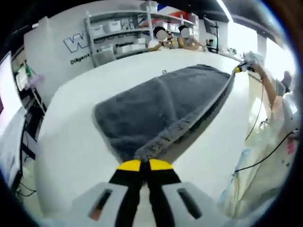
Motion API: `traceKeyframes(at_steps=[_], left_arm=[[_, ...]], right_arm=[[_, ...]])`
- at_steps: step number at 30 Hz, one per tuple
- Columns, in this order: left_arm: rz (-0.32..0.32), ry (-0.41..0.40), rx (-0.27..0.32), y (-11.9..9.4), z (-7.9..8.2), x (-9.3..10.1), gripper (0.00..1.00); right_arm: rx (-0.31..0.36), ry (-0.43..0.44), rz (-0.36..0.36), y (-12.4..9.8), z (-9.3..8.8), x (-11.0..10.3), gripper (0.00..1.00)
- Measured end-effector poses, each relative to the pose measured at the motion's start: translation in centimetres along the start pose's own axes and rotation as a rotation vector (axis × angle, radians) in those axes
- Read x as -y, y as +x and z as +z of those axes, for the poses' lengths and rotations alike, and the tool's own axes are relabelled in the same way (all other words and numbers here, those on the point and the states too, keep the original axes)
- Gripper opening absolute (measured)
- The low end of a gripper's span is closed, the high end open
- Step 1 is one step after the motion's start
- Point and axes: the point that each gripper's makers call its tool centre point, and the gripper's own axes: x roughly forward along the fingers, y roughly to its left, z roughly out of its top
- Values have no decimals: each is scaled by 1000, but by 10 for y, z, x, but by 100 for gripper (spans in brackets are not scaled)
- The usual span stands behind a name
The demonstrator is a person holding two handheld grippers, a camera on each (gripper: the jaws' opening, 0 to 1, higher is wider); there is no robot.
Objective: Fold the towel on the table until its edges align and the towel forms a compact rectangular stack.
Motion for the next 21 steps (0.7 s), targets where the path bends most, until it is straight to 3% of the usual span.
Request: traceKeyframes(at_steps=[13,21], left_arm=[[39,-30,42,28,31,-33,5],[40,-62,67,47,44,-51,5]], right_arm=[[-13,-4,-25,42,42,38,2],[-25,17,-36,71,55,51,2]])
